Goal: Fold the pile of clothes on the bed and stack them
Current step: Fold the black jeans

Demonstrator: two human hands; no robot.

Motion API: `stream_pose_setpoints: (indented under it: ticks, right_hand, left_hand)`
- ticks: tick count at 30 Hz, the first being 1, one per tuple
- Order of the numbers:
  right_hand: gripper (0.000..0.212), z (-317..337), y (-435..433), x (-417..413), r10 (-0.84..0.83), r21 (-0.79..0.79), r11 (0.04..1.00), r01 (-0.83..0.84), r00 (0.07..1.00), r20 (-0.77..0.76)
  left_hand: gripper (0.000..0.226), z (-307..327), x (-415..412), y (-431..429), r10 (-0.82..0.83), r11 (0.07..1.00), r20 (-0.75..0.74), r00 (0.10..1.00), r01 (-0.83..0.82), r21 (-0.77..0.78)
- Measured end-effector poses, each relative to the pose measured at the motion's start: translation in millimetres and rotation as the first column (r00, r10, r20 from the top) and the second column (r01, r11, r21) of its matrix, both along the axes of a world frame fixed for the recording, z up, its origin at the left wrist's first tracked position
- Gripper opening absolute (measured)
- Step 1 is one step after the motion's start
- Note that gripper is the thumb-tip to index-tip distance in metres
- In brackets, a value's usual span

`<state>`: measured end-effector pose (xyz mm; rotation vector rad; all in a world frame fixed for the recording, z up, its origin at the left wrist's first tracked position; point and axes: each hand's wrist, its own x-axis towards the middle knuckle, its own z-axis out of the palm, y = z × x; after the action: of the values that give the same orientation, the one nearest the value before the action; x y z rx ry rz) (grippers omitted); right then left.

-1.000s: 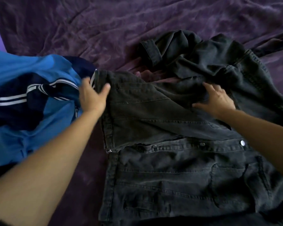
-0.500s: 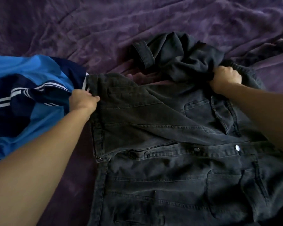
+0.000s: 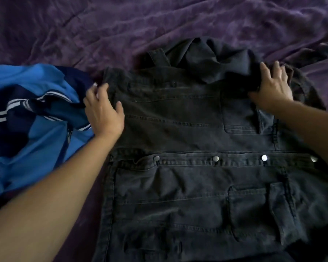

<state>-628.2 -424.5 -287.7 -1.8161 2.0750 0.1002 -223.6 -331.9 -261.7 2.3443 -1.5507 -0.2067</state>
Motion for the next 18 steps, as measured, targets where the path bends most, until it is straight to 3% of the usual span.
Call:
stream_pose_setpoints:
  ticks: [2,4,6,8,10,12,14,16,18]
  right_hand:
    - [0.084,7,38,12,0.049,-0.122,0.992,-0.043,0.998,0.044]
    - [0.077,8,84,25,0.139,-0.17,0.978,-0.119,0.984,0.11]
    - [0.071,13,142,43,0.232,-0.15,0.967,-0.207,0.957,0.176]
    - [0.065,14,198,59,0.308,-0.114,0.95,-0.289,0.928,0.211]
    - [0.062,9,246,75,0.388,-0.055,0.92,-0.388,0.886,0.252]
    - [0.062,3,281,86,0.431,0.095,0.877,-0.47,0.859,0.276]
    - [0.064,-2,300,91,0.472,0.199,0.832,-0.519,0.848,0.24]
    - [0.064,-6,301,93,0.464,0.217,0.833,-0.508,0.857,0.224]
    - [0.062,-8,294,94,0.43,0.225,0.848,-0.479,0.872,0.235]
  left_hand:
    - [0.044,6,-2,62,-0.074,0.996,0.003,0.997,0.074,-0.05]
    - [0.042,1,-3,129,-0.043,0.999,-0.029,0.999,0.044,0.024]
    - [0.049,0,-1,204,0.123,0.968,-0.074,0.99,-0.103,0.227]
    - [0.064,1,-3,270,0.338,0.833,-0.126,0.933,-0.234,0.501]
    - [0.069,2,-7,316,0.434,0.738,-0.156,0.887,-0.251,0.626]
    - [0.065,8,-6,321,0.488,0.746,-0.216,0.846,-0.276,0.606]
    - [0.063,9,-1,300,0.447,0.792,-0.208,0.87,-0.277,0.545]
    - [0.062,4,6,260,0.352,0.869,-0.24,0.905,-0.221,0.442]
    - [0.062,-6,8,214,0.356,0.897,-0.389,0.85,-0.193,0.398]
